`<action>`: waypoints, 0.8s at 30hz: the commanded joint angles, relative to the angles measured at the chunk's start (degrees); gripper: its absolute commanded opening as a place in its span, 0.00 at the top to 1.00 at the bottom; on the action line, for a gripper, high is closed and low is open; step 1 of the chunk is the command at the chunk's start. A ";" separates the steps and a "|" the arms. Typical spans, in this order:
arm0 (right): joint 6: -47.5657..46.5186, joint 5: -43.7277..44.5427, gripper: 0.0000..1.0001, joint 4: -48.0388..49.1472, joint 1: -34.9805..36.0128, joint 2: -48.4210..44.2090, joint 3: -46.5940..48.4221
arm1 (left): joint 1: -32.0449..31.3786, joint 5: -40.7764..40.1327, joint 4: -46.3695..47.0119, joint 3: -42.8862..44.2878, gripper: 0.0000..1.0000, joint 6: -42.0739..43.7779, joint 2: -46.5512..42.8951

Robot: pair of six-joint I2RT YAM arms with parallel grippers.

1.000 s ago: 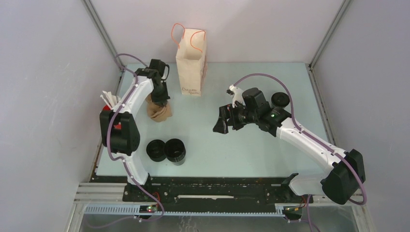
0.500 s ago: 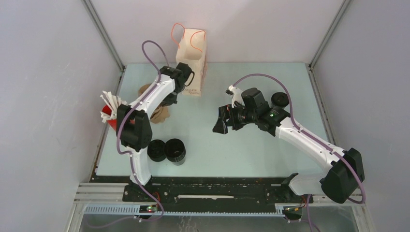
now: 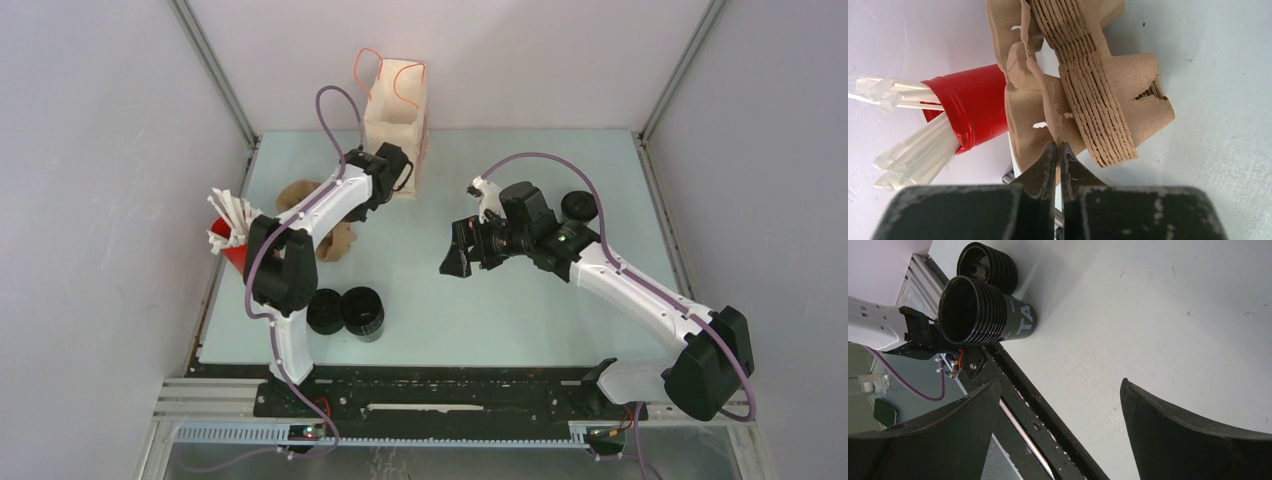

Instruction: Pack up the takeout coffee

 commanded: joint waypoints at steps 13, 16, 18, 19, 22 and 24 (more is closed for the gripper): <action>0.32 -0.64 0.02 1.79 0.33 0.39 -0.16 | -0.54 4.16 8.30 3.49 1.00 2.77 -1.53; 0.37 -0.77 0.02 1.83 0.32 0.54 -0.14 | -0.71 4.33 8.37 4.45 1.00 3.21 0.00; 0.37 -0.76 0.02 1.95 0.34 0.58 -0.12 | -1.05 4.31 9.01 4.86 1.00 3.56 0.95; 0.37 -0.70 0.02 1.94 0.33 0.58 -0.19 | -1.41 3.95 9.26 5.18 1.00 3.67 1.39; 0.32 -0.69 0.02 1.88 0.25 0.74 -0.19 | -2.95 2.00 9.63 7.24 1.00 4.42 3.65; 0.28 -0.68 0.02 1.85 0.24 0.84 -0.14 | -3.89 1.08 9.43 9.08 1.00 5.06 5.53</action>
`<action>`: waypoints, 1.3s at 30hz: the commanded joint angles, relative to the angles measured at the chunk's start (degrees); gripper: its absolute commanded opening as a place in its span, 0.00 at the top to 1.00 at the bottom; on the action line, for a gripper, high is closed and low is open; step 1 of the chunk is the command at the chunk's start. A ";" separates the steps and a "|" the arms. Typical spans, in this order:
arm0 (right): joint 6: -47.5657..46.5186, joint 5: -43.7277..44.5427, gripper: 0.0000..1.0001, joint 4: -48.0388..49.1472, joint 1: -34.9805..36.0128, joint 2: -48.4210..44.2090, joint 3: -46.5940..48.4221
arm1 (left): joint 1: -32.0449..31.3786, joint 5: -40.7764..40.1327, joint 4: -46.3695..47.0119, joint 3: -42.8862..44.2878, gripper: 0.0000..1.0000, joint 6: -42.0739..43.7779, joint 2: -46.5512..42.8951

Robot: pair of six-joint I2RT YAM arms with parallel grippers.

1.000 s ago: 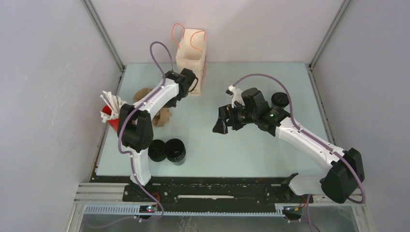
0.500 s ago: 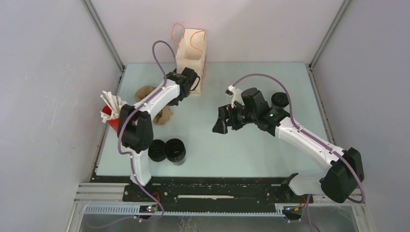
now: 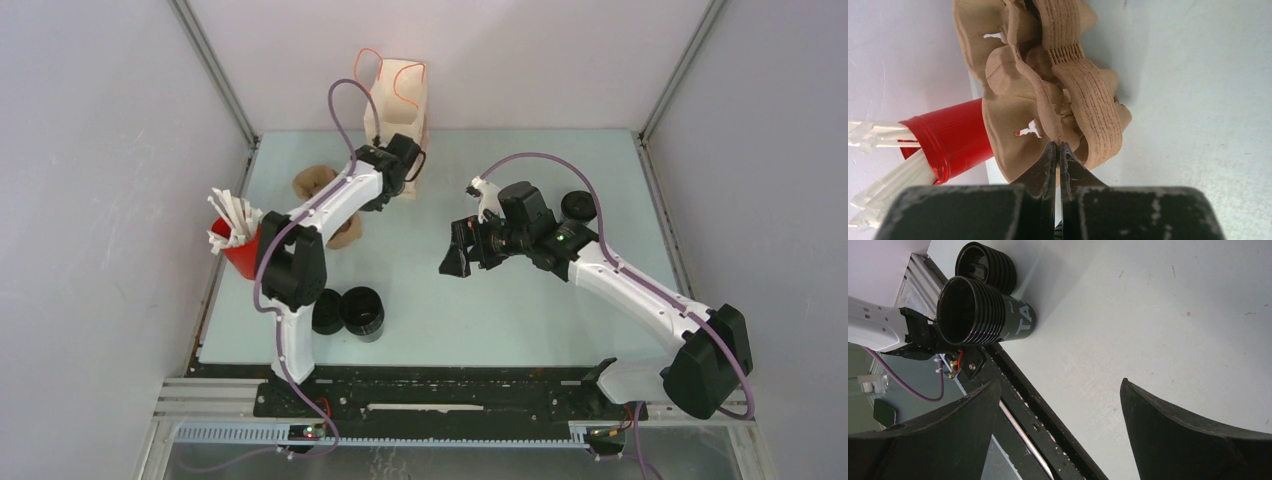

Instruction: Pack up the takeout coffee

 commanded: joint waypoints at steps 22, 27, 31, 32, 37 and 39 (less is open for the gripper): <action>-0.34 1.09 0.02 -0.09 -0.42 0.28 0.59 | -3.10 -7.79 -5.90 5.44 1.00 -6.20 -13.92; -1.05 3.50 0.02 -1.70 -0.32 0.19 1.50 | -3.10 -0.26 -7.29 4.39 1.00 -7.88 -21.96; -0.79 3.77 0.02 -2.99 -0.74 0.45 2.62 | -3.32 11.16 -1.75 -2.67 1.00 -5.82 -32.49; -0.39 3.54 0.02 -3.17 -1.00 0.35 2.87 | -3.36 14.39 0.59 -5.43 1.00 -5.03 -35.92; 5.34 -0.20 0.02 -2.47 -4.24 0.22 4.49 | -5.07 30.75 13.04 -19.83 1.00 -4.00 -52.51; 10.02 -0.79 0.03 -1.19 -5.23 0.21 5.57 | -6.71 33.64 16.83 -24.75 1.00 -5.73 -56.44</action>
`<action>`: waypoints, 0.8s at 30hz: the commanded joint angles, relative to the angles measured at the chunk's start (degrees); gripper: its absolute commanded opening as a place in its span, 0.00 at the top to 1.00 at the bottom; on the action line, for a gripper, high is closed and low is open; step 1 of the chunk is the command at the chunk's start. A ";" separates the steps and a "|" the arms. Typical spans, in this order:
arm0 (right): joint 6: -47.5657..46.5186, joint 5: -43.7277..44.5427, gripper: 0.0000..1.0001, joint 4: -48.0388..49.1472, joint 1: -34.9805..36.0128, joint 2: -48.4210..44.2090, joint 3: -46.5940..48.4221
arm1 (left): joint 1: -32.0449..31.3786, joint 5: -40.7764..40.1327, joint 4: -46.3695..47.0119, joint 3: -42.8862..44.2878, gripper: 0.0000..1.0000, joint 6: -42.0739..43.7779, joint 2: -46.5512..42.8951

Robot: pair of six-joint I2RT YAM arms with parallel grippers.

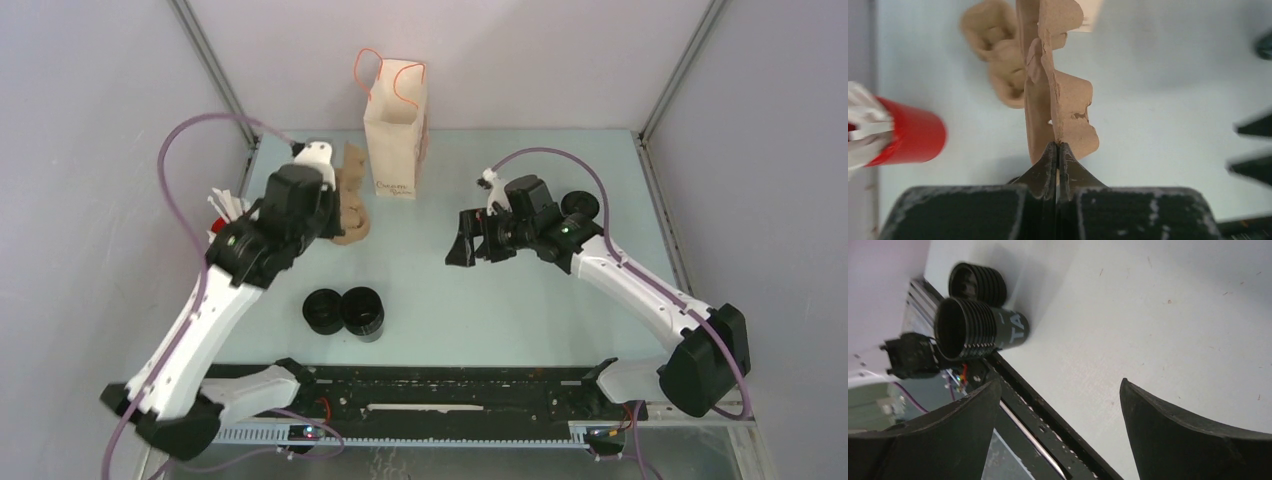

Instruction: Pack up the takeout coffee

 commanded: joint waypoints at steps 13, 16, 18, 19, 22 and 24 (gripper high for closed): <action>17.06 10.81 0.06 3.28 -2.54 2.18 16.08 | -12.76 9.23 20.69 -17.37 1.00 -4.04 -13.93; 15.62 13.65 0.06 2.85 -3.92 7.03 21.50 | -12.77 3.44 15.61 -16.00 1.00 -2.13 -17.44; 14.44 16.20 0.06 2.98 -4.37 11.37 26.51 | -12.70 1.35 13.07 -15.68 1.00 -1.56 -19.65; 13.97 17.80 0.06 3.00 -4.45 13.80 29.35 | -12.71 0.37 11.69 -15.53 1.00 -1.48 -20.67; 12.61 21.94 0.07 2.09 -4.50 22.76 40.35 | -12.72 -2.69 7.42 -15.26 1.00 -2.43 -23.93; 11.85 24.46 0.07 -0.05 -4.31 28.58 48.35 | -12.75 -4.63 5.31 -15.84 1.00 -3.45 -26.89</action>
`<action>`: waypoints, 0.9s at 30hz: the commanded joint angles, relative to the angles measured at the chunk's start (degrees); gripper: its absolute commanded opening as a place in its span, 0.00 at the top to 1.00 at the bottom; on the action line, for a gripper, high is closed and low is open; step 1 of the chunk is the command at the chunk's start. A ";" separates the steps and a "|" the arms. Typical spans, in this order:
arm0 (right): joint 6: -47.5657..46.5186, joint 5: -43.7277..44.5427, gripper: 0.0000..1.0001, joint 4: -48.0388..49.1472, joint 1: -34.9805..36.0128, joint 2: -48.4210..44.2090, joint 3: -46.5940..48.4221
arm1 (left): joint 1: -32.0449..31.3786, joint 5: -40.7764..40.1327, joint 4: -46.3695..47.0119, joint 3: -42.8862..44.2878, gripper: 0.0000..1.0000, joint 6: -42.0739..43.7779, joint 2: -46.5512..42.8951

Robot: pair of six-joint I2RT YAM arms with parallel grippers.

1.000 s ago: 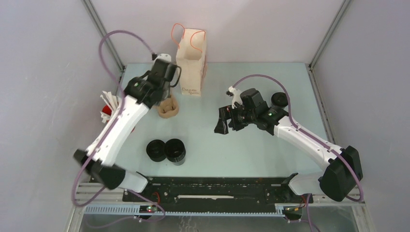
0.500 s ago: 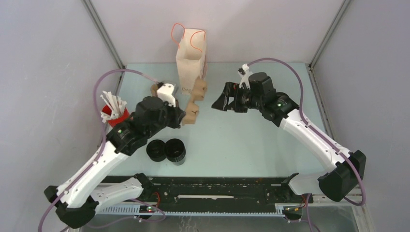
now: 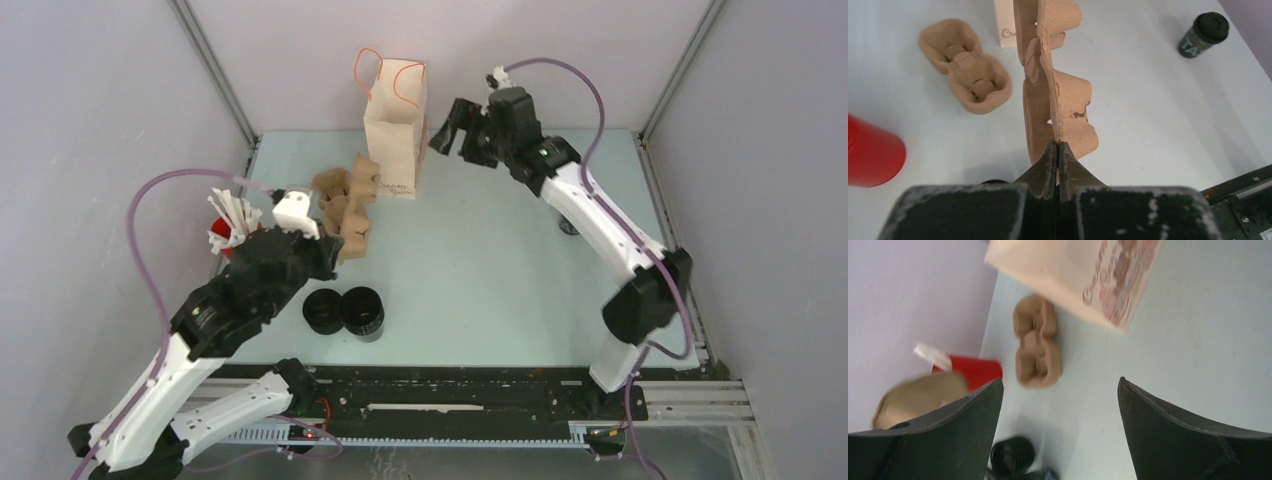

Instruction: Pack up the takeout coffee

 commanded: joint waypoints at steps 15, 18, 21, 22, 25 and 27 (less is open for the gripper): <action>-12.97 13.76 0.12 5.81 2.85 29.01 37.98 | -0.14 -9.87 -11.59 2.61 1.00 -0.73 -12.23; -11.60 5.49 0.12 16.28 2.20 29.01 34.87 | -0.07 -9.75 -11.48 2.15 1.00 -0.47 -12.21; -10.87 3.35 0.13 21.91 2.18 31.82 37.36 | -0.09 -9.70 -11.36 2.01 1.00 -0.48 -12.15; -10.40 3.31 0.12 22.80 2.11 33.02 38.65 | -0.07 -9.68 -11.43 2.07 1.00 -0.54 -12.13; -8.32 2.50 0.12 26.26 1.41 36.18 40.93 | -0.09 -9.24 -11.49 2.22 1.00 -1.12 -12.44; -7.61 2.35 0.12 30.14 1.02 37.78 41.70 | -0.09 -9.15 -11.65 2.51 1.00 -1.39 -12.68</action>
